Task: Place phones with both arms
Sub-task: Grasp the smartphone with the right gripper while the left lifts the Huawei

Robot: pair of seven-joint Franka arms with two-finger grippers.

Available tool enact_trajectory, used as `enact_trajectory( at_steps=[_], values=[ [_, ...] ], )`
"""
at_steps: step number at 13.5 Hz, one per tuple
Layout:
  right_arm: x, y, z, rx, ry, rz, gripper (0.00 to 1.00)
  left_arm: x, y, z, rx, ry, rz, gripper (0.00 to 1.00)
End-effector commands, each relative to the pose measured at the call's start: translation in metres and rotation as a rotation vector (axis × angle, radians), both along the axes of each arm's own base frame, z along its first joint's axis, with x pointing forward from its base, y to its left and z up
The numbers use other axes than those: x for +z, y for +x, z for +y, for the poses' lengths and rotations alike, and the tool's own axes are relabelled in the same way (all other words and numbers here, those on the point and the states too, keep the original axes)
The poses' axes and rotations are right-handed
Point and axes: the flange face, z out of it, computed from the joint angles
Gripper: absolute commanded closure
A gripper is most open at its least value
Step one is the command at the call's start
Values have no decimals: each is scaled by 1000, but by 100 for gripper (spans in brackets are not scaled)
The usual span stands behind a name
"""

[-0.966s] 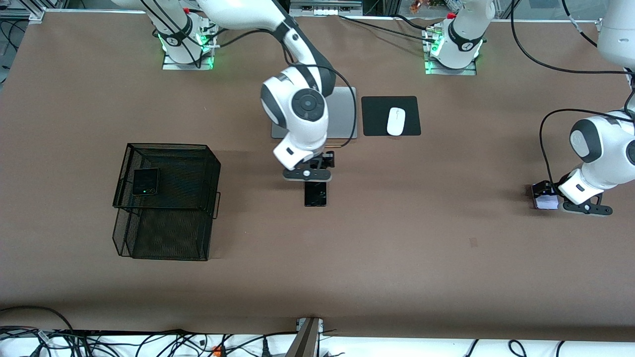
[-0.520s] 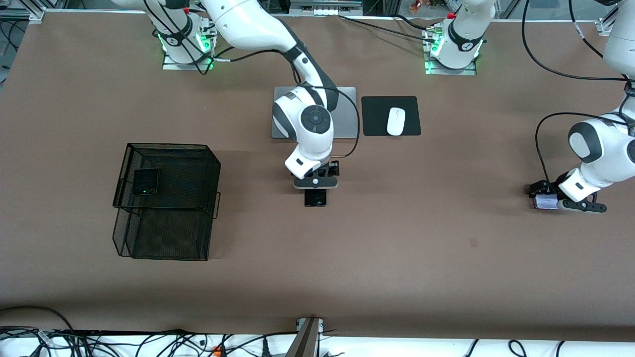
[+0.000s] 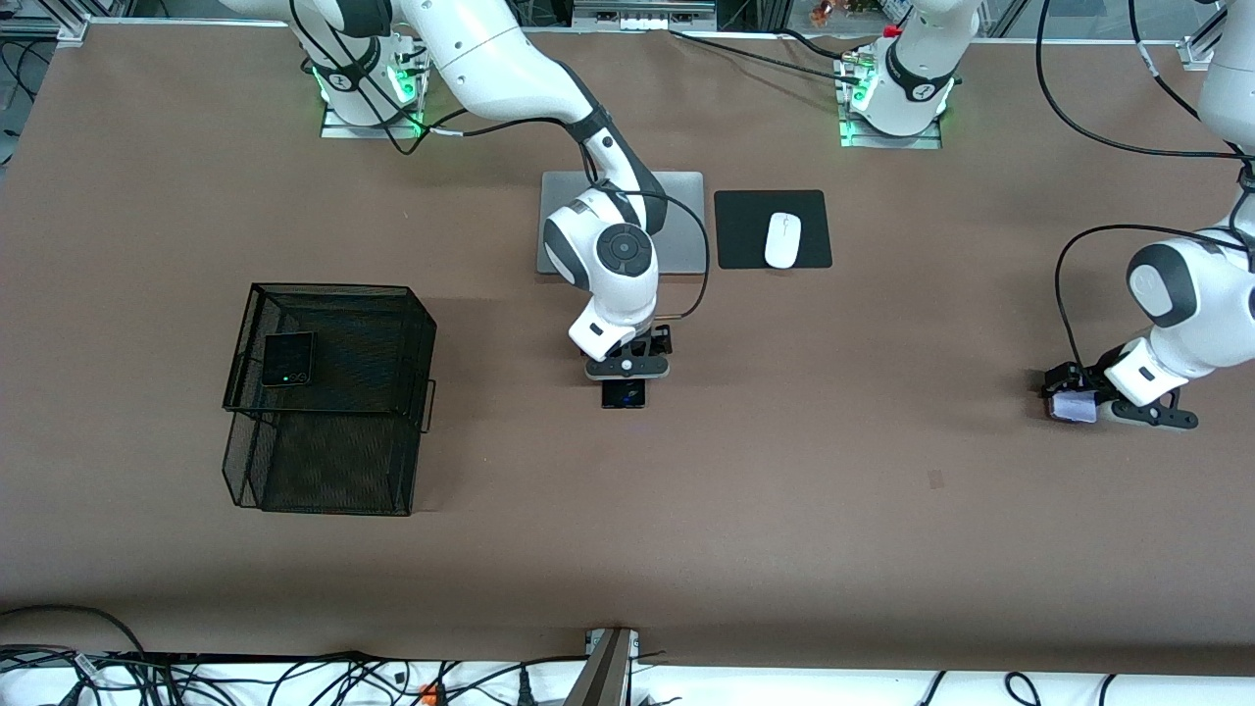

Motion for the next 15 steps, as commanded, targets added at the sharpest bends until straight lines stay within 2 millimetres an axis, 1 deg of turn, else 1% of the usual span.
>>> enact_trajectory(
  at_steps=[1, 2, 3, 4, 6, 7, 8, 9, 10, 11, 12, 13, 14, 15],
  values=[
    [8, 1, 1, 8, 32, 19, 96, 77, 34, -19, -31, -31, 87, 74],
    [14, 0, 2, 6, 34, 25, 100, 97, 44, -36, -31, -40, 127, 74],
    [20, 1, 0, 2, 31, 35, 100, 115, 53, -52, -41, -40, 161, 74],
    [31, 6, -4, -9, 28, 49, 100, 133, 61, -72, -44, -35, 182, 75],
    [77, 15, -17, -35, 24, 92, 100, 166, 74, -113, -30, -22, 228, 75],
    [102, 20, -24, -45, 22, 113, 100, 178, 79, -135, -25, -12, 240, 75],
    [134, 28, -34, -62, 27, 133, 100, 185, 83, -155, -46, -9, 240, 75],
    [157, 32, -43, -73, 24, 154, 100, 188, 85, -176, -70, -12, 236, 75],
    [182, 39, -61, -82, 24, 174, 100, 190, 85, -196, -64, -46, 237, 75],
    [201, 45, -79, -71, 25, 191, 100, 188, 84, -228, -39, -105, 253, 75],
    [223, 52, -100, -54, 27, 203, 100, 185, 83, -266, -12, -126, 271, 75],
    [234, 57, -125, -44, 14, 234, 100, 183, 80, -315, -10, -105, 281, 75],
    [243, 64, -155, -47, 5, 257, 100, 175, 75, -366, -17, -88, 285, 75],
    [251, 70, -188, -42, 0, 266, 100, 170, 71, -416, -15, -90, 249, 75]
  ],
)
